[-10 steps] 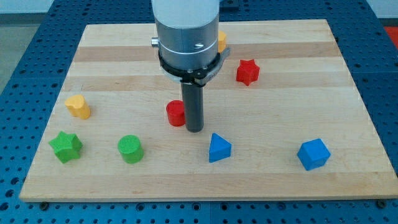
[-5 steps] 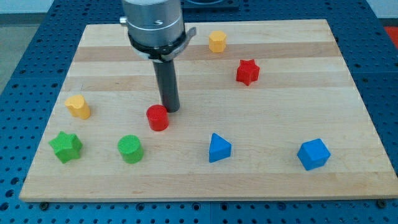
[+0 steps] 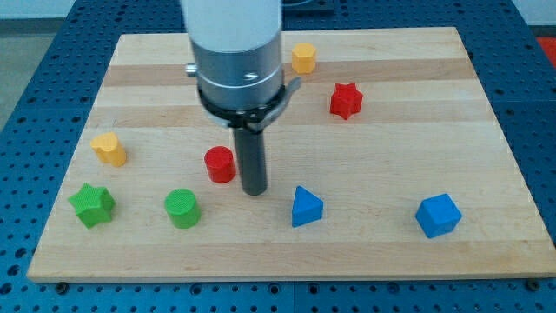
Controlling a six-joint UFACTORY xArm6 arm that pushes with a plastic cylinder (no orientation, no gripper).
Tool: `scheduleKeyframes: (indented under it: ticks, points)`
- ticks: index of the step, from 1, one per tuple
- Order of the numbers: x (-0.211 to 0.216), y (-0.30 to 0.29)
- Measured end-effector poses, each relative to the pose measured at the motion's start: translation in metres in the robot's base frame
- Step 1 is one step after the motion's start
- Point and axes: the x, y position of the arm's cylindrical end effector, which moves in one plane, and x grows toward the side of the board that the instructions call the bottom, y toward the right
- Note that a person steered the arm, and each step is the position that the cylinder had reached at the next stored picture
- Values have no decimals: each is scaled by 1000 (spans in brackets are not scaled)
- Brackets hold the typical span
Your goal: Slightly push the red circle diagonally top right to the green circle
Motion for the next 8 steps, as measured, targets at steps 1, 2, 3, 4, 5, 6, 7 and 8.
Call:
scheduleKeyframes:
  ticks: [1,2,3,4,5,6,7,8]
  points:
    - [-1,-18]
    - [-18,-20]
    - [-26,-21]
    - [-23,-31]
    - [-14,-47]
    - [-14,-56]
    - [-14,-43]
    - [-11,-27]
